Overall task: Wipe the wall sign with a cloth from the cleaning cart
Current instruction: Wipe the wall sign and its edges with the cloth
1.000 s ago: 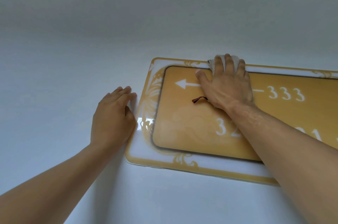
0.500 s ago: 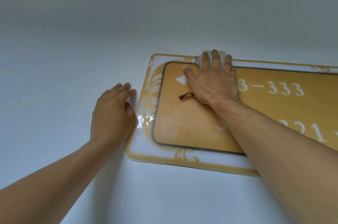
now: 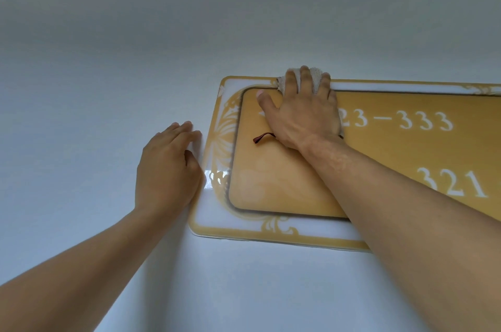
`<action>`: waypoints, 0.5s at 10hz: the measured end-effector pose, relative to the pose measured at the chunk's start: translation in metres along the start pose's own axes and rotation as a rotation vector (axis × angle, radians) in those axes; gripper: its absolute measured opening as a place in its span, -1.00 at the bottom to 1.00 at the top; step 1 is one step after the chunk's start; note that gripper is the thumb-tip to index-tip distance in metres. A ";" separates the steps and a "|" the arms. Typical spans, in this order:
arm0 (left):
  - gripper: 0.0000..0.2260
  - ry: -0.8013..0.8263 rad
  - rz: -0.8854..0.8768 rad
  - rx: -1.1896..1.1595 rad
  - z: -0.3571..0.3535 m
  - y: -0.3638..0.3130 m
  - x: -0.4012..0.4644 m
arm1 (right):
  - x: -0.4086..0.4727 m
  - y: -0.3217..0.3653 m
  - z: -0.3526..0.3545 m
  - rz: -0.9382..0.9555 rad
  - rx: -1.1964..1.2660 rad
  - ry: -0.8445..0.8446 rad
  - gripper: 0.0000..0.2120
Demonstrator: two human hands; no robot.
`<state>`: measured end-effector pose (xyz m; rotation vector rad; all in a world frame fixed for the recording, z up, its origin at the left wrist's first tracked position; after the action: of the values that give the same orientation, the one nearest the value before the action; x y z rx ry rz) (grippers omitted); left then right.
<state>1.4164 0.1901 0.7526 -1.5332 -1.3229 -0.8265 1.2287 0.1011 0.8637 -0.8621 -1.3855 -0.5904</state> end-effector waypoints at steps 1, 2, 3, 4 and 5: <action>-0.50 0.004 0.000 -0.009 0.000 0.000 -0.001 | 0.001 0.008 -0.001 0.012 0.009 0.006 -0.16; -0.49 0.005 0.001 -0.021 0.001 -0.001 -0.001 | 0.003 0.021 -0.003 0.031 0.024 0.005 -0.16; -0.48 0.015 0.013 -0.035 0.002 -0.001 0.000 | 0.005 0.034 -0.006 0.054 0.031 -0.001 -0.16; -0.48 0.022 0.024 -0.050 0.003 -0.002 0.000 | 0.008 0.042 -0.007 0.064 0.028 0.000 -0.15; -0.48 0.022 0.020 -0.053 0.004 -0.002 -0.001 | 0.008 0.043 -0.008 0.063 0.033 -0.001 -0.15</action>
<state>1.4136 0.1931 0.7509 -1.5715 -1.2767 -0.8696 1.2684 0.1207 0.8647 -0.8761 -1.3603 -0.5175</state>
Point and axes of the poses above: each hand's wrist, its own x-axis towards the middle knuckle, its own z-axis out of the back of the hand, y = z × x, the point moved 2 cm from there along x, towards the middle knuckle, and after that the axes turned 8 degrees about z, right-handed, at the moved point
